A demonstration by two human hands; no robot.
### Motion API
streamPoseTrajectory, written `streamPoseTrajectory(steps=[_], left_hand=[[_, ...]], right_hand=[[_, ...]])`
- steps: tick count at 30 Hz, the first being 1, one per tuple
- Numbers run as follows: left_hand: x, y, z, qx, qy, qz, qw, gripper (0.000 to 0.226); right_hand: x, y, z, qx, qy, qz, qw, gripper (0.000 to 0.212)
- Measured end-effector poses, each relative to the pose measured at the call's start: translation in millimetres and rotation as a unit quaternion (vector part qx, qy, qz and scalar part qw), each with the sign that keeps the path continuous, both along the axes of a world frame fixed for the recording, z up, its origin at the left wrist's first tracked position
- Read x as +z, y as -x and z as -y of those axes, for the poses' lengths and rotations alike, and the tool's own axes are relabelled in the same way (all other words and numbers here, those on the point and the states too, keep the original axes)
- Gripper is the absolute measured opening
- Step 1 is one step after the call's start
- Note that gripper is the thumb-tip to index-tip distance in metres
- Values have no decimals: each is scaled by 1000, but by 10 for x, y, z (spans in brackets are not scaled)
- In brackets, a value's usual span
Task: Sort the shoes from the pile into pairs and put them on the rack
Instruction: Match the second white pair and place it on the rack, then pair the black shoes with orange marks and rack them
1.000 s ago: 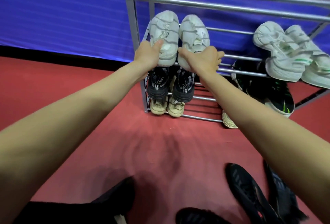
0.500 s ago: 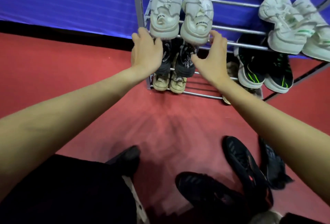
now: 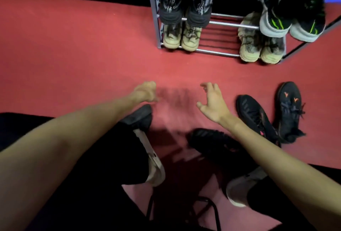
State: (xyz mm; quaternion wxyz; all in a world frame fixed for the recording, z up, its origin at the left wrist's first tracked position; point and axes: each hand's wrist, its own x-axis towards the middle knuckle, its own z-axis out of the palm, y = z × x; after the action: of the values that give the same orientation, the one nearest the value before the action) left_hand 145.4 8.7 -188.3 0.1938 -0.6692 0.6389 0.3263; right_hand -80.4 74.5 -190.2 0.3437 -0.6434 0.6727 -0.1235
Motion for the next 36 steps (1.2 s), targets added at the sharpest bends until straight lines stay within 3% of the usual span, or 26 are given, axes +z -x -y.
streamPoseTrajectory(steps=[3,6,10,13,20,23,26,30,36], left_hand=[[-311,-200,-238,68,-51,-7,996,53],[-512,-230,-343,20,-72,28,997,60],[-685,-207,-400,-71,0,84,994,37],[-678,-225,-337,-92,56,89,990,33],[-70,217,139,-64,193,-73,976,44],[70,433,19,-40,230,-149,961,57],[59,434,-164,-3,259,-200,945,53],[107,343,-29,79,256,-250,931,43],[245,233,95,173,217,-282,918,48]], right_hand=[[-236,-172,-187,1,-67,-3,998,65],[-449,-233,-376,19,-136,-24,990,66],[-576,-119,-577,50,-191,-55,979,60],[-564,13,-617,60,-197,-70,976,61],[-340,436,-502,8,-170,-88,981,62],[-215,615,-464,-3,-154,-96,983,61],[-126,801,-466,-17,-144,-95,985,60],[-119,996,-514,-45,-156,-98,982,58],[-66,1017,-569,-40,-184,-95,978,54]])
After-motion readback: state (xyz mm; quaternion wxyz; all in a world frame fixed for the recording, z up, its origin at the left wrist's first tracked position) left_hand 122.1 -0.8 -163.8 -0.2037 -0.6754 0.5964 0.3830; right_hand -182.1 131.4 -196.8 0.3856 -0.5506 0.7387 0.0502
